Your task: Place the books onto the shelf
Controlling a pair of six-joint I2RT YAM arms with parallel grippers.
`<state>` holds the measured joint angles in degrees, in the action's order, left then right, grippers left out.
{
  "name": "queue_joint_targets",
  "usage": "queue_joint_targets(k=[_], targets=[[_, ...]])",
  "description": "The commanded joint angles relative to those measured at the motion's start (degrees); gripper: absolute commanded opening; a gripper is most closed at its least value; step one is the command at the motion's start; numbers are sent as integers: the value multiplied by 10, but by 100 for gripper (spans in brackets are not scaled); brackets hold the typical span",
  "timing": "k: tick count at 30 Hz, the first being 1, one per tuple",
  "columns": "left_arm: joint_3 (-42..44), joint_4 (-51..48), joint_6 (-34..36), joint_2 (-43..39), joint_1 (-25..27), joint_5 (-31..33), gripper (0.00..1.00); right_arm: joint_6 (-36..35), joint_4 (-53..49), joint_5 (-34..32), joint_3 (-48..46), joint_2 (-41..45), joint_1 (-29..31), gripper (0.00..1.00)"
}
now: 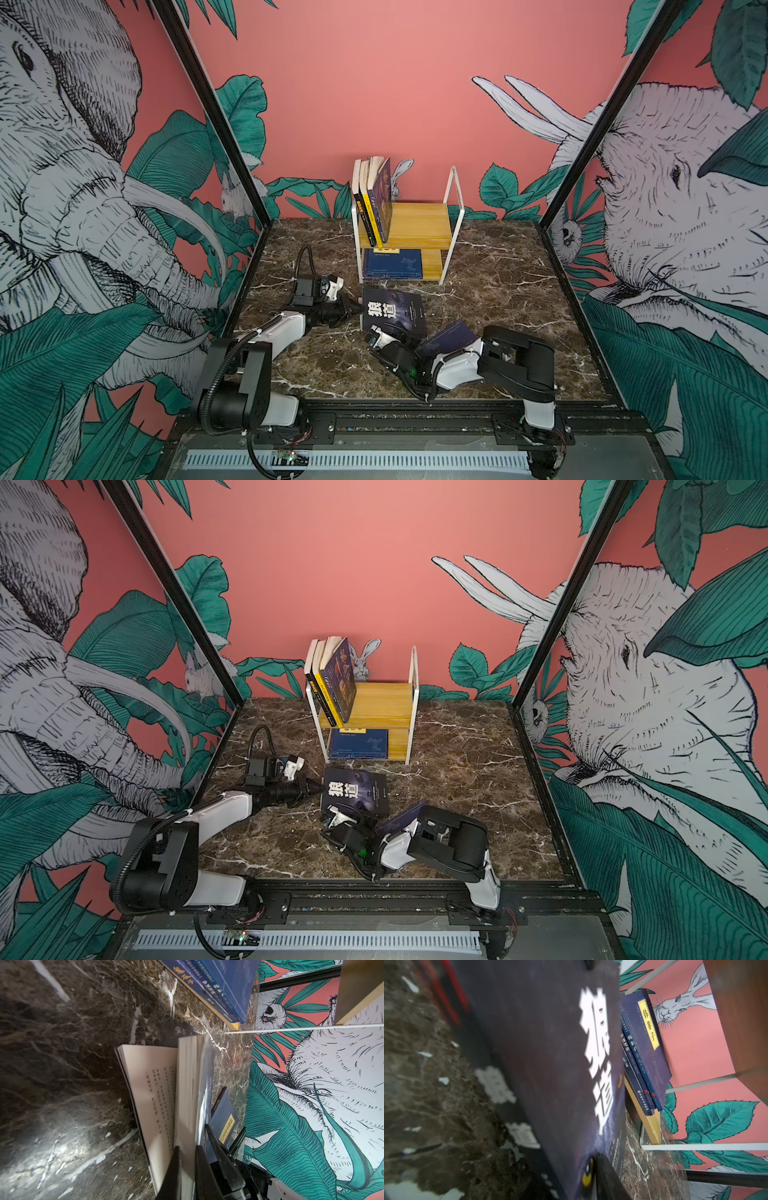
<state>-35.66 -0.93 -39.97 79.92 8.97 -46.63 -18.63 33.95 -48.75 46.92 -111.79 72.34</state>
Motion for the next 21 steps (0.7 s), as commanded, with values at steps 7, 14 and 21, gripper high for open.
queue_joint_targets(k=[7, 14, 21], targets=[[-55, -109, 130, -89, -10, 45, 61, -26, 73, -37, -43, 71, 2, 0], [-46, -135, 204, -185, -52, 72, 80, -5, -8, -10, -49, 168, 2, 0], [-26, -131, 270, -238, -115, 97, 94, 71, -108, 41, -60, 315, 0, 0]])
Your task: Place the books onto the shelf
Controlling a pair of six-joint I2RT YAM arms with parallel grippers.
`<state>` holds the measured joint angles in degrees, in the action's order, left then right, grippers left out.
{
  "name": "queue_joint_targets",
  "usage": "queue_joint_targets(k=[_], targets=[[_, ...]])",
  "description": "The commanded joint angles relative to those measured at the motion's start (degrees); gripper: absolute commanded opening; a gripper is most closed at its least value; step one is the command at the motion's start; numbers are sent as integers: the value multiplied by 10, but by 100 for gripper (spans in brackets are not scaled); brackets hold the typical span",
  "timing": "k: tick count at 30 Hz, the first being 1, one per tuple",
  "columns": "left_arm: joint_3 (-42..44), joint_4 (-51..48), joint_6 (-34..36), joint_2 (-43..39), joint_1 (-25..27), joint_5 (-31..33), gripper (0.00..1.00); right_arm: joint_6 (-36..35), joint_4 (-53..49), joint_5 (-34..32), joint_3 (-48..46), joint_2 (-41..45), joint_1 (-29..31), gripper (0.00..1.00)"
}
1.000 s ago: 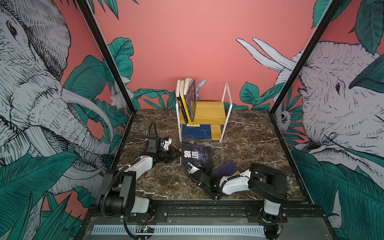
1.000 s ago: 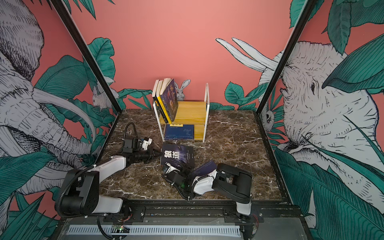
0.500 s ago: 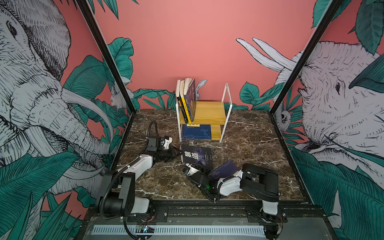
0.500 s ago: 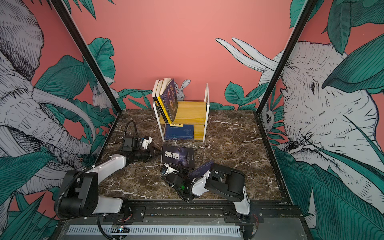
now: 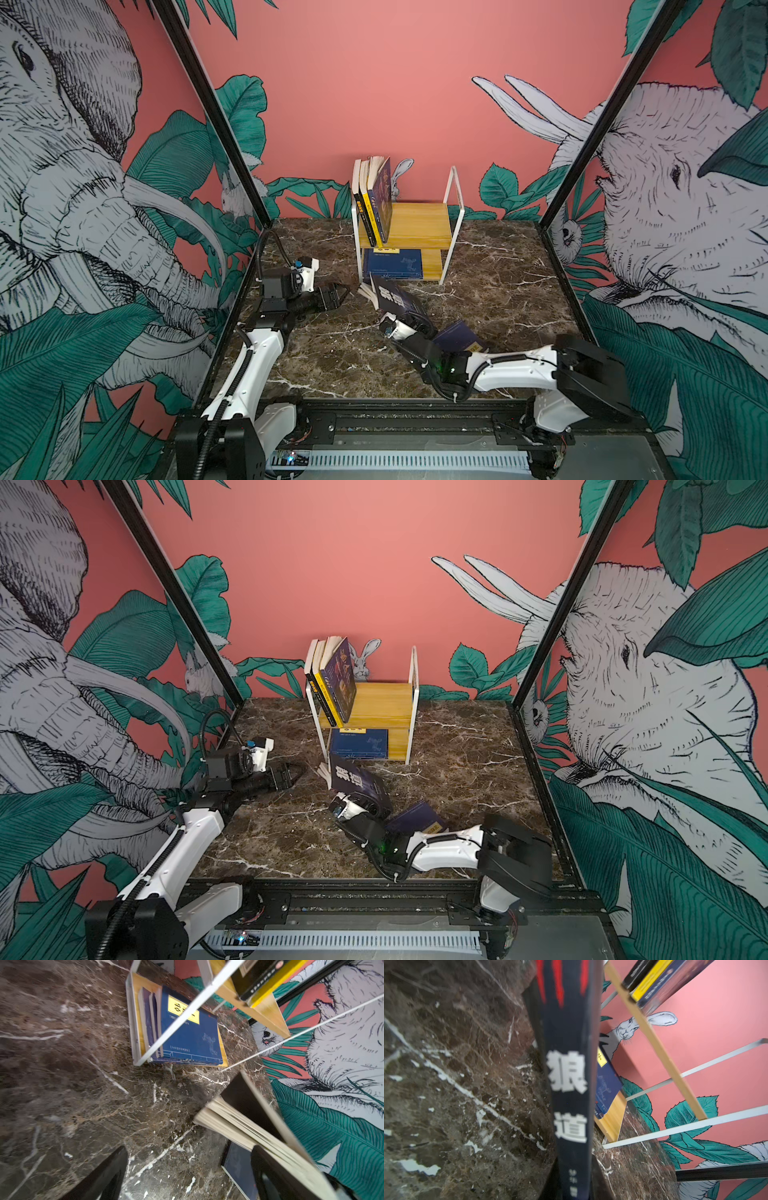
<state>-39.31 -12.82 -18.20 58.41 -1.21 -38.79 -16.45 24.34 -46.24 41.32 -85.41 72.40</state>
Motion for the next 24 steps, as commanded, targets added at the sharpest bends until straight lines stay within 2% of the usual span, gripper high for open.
queue_joint_targets(k=[1, 4, 7, 12, 15, 19, 24], targets=[[16, -7, 67, -28, -19, 26, 94, 59, -17, 30, -8, 71, -2, 0], [18, -9, 107, -29, -29, 38, 94, 97, -50, 46, 0, 122, -9, 0], [20, -6, 118, -32, -32, 84, 96, 131, -85, 61, 15, 168, -20, 0], [25, 3, 120, -26, -32, 74, 96, 172, -150, 59, 78, 215, -48, 0], [27, 15, 116, -22, -31, 72, 96, 180, -150, 59, 107, 236, -64, 0], [21, 9, 113, -15, -30, 69, 96, 183, -133, 32, 154, 238, -89, 0], [27, 14, 118, -22, -24, 71, 96, 188, -91, -9, 226, 197, -115, 0]])
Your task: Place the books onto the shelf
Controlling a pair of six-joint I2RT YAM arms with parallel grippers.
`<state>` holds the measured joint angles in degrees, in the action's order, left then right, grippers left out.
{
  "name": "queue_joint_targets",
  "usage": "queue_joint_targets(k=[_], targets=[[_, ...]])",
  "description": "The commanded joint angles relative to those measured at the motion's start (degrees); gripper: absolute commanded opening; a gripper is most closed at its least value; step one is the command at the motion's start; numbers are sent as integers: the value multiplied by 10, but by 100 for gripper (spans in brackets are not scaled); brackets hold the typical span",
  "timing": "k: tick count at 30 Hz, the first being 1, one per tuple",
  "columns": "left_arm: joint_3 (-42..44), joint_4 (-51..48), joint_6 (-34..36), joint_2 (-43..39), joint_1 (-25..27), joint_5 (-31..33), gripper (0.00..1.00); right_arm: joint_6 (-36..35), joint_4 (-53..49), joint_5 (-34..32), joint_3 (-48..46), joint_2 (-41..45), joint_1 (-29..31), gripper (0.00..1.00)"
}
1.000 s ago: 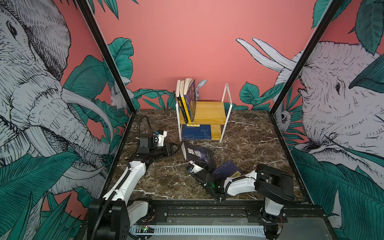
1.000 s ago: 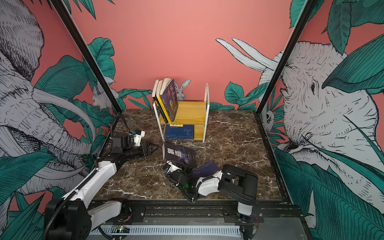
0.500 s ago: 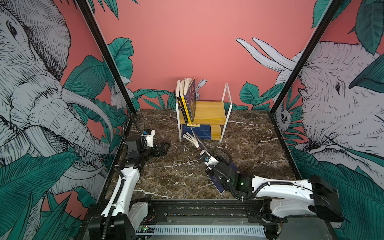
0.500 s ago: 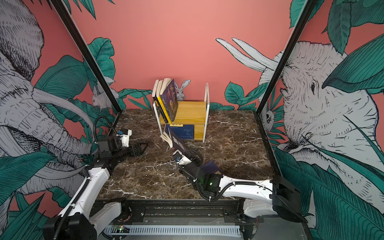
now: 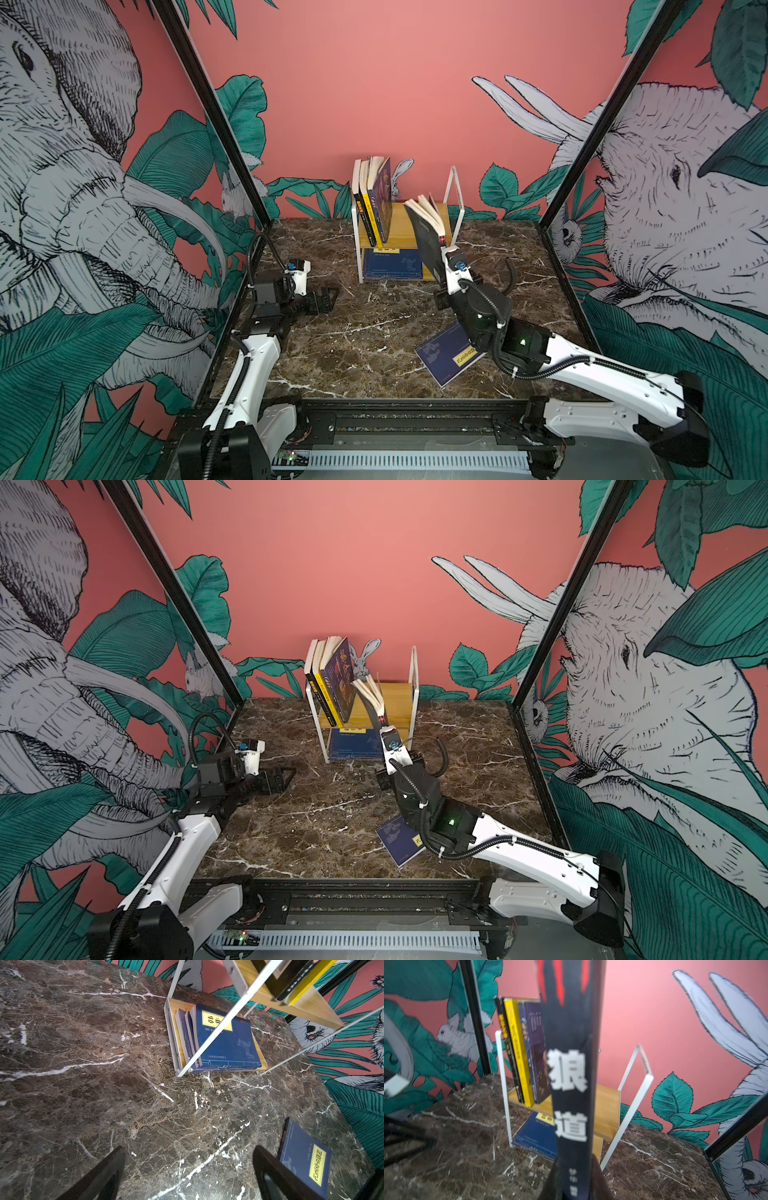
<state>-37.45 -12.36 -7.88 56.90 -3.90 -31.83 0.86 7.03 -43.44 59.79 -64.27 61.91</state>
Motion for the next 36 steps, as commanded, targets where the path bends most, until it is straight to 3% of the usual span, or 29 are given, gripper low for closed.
queue_joint_targets(k=[1, 6, 10, 15, 18, 21, 36], targets=[[5, 5, 15, -7, 4, 2, 96, 14, 96, -38, 54, -28, -14, 0], [4, 4, 21, -14, 11, 3, 98, -14, 152, -19, 147, -123, -46, 0], [3, -2, 27, -16, 14, 1, 99, 35, 141, -23, 239, -201, -87, 0], [5, -3, 43, -28, 30, 7, 99, 28, 157, 9, 329, -302, -120, 0], [3, -5, 44, -30, 35, 7, 99, 58, 133, 41, 378, -353, -144, 0], [6, -2, 57, -35, 49, 11, 99, 70, 138, 75, 405, -396, -159, 0], [6, -2, 65, -28, 70, 9, 99, 125, 167, 84, 415, -485, -174, 0]])
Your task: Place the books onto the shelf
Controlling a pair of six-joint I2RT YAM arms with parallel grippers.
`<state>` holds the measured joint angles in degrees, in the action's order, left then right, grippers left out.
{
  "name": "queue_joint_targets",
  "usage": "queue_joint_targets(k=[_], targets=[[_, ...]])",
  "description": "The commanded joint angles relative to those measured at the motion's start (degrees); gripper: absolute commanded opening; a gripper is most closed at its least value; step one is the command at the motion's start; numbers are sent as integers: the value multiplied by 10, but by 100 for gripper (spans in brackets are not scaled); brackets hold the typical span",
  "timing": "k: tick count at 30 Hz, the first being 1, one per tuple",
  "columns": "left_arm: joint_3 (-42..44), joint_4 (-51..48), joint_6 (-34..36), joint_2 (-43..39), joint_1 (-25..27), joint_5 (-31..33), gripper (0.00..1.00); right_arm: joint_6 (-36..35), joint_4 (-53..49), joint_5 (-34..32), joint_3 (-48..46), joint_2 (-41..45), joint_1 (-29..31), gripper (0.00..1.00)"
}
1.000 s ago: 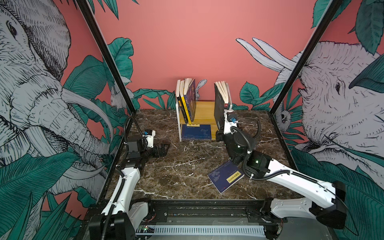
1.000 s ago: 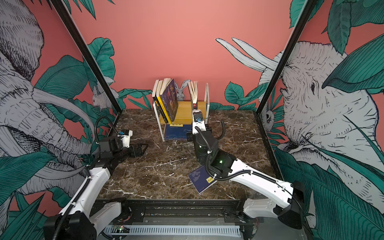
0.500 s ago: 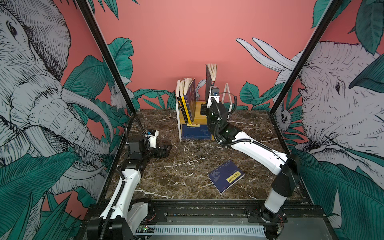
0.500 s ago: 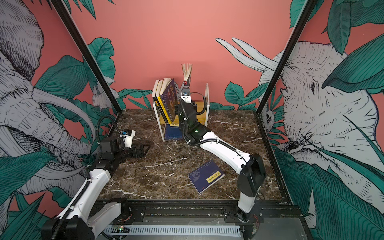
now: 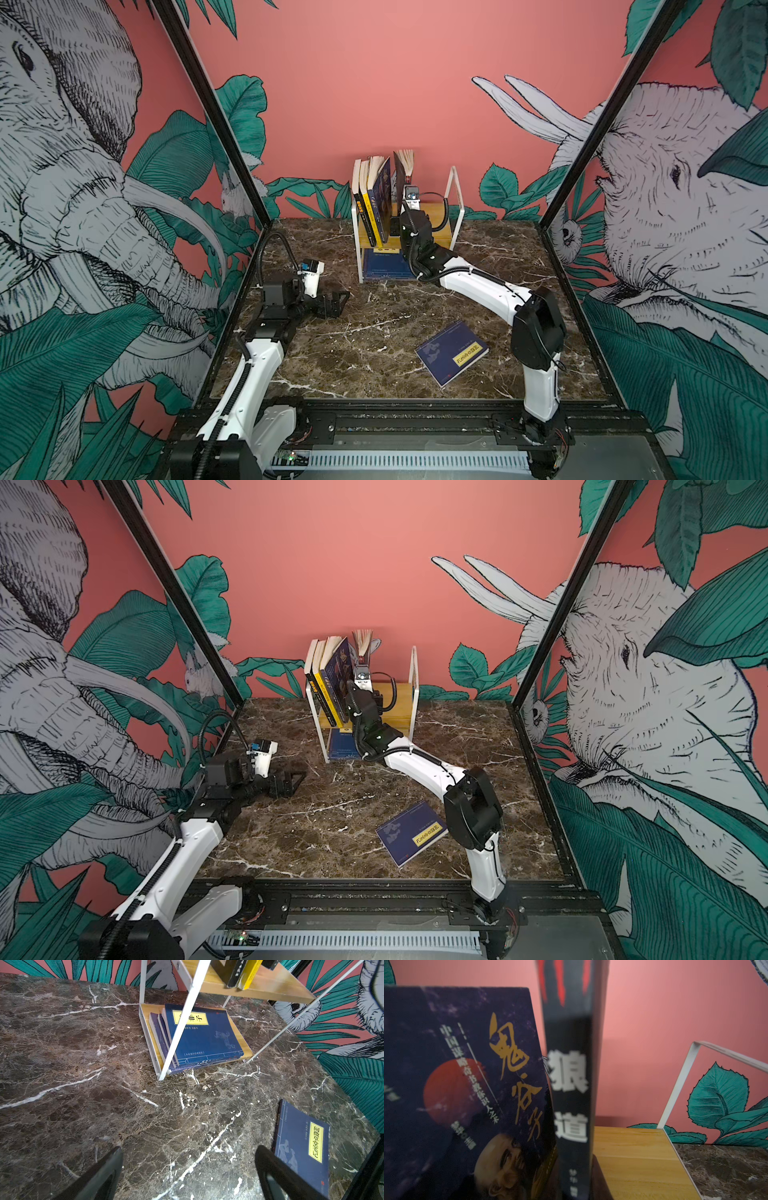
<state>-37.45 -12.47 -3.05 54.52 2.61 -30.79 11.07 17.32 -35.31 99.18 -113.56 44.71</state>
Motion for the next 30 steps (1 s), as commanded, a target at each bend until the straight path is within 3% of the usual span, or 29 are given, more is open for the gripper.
queue_joint_targets(k=[1, 13, 30], targets=[[5, -4, 16, -1, 5, 0, 99, 33, 64, 4, 15, 10, -2, 0], [10, 3, 17, 5, 6, -2, 99, 79, 81, 36, -79, 64, 4, 0], [5, -3, 14, 6, 7, -11, 99, 82, 60, 46, -70, 52, 25, 0]])
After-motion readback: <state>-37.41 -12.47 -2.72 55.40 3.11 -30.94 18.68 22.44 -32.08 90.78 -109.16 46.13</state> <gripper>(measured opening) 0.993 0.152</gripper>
